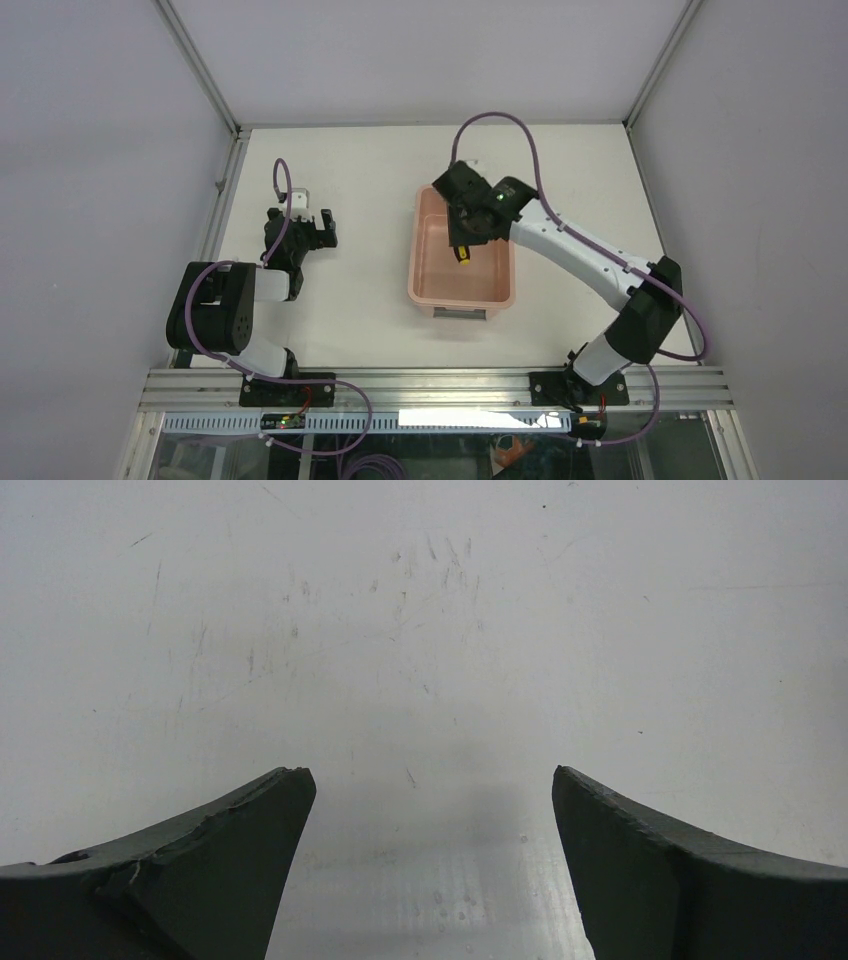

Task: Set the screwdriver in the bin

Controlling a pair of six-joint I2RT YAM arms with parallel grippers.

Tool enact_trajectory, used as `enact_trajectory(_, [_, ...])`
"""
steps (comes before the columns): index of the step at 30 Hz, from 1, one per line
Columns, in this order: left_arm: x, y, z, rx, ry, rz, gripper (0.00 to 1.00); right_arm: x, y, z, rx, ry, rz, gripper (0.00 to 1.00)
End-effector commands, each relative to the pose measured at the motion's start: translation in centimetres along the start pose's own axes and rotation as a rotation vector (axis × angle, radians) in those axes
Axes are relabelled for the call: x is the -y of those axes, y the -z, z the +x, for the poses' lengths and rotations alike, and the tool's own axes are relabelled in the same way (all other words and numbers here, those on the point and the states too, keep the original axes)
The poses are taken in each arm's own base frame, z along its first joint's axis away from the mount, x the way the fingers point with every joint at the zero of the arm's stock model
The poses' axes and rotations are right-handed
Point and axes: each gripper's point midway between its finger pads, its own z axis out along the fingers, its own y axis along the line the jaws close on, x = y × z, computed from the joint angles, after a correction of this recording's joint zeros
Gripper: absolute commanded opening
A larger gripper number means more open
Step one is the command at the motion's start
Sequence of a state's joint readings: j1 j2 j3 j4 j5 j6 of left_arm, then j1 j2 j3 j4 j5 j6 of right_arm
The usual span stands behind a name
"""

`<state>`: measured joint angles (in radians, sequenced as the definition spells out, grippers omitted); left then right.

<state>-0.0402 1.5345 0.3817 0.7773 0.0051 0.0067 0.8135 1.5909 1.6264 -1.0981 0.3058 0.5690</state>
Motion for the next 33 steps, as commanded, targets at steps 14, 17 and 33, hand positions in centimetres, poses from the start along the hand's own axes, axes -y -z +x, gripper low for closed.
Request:
enact_trajectory(14, [0.5,0.1,-1.7,0.055,0.015,0.014,0.99,-1.8,-9.6,10.3,-0.099,-0.037,-0.053,0.06])
enact_trajectory(17, [0.5,0.1,-1.7,0.054,0.015,0.015,0.99,-1.3,-10.8,10.9,-0.127,-0.034,-0.013,0.21])
enact_trajectory(33, [0.5,0.1,-1.7,0.054,0.015,0.014,0.99,-0.1,0.5,0.4,0.100,0.083,-0.026,0.81])
